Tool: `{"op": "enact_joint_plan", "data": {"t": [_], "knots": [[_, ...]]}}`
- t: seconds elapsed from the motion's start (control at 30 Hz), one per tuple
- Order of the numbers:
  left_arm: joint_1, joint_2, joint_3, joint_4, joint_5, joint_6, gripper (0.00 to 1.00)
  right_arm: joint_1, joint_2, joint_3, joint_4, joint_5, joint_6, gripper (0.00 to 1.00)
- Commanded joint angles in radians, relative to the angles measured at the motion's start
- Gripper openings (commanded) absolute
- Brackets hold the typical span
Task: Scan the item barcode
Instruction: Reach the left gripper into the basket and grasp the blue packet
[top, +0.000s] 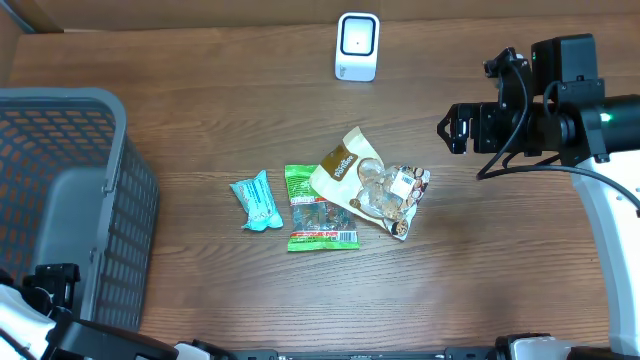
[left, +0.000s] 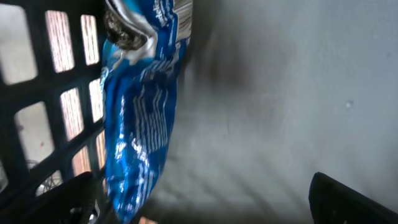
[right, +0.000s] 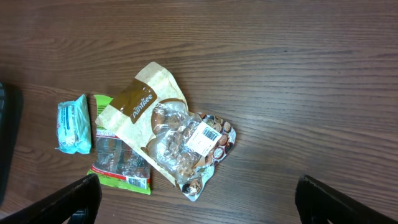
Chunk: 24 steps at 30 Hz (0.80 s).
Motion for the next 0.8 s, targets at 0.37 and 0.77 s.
{"op": "enact_joint_plan", "data": {"t": [0.37, 0.77], "knots": [[0.006, -0.002, -0.138, 0.109, -0.157, -0.127, 0.93, 0.006, -0.003, 0.029, 0.021, -0.009, 0.002, 1.0], [0.006, -0.002, -0.188, 0.211, -0.128, -0.126, 0.18, 0.006, -0.003, 0.029, 0.021, -0.009, 0.002, 1.0]]}}
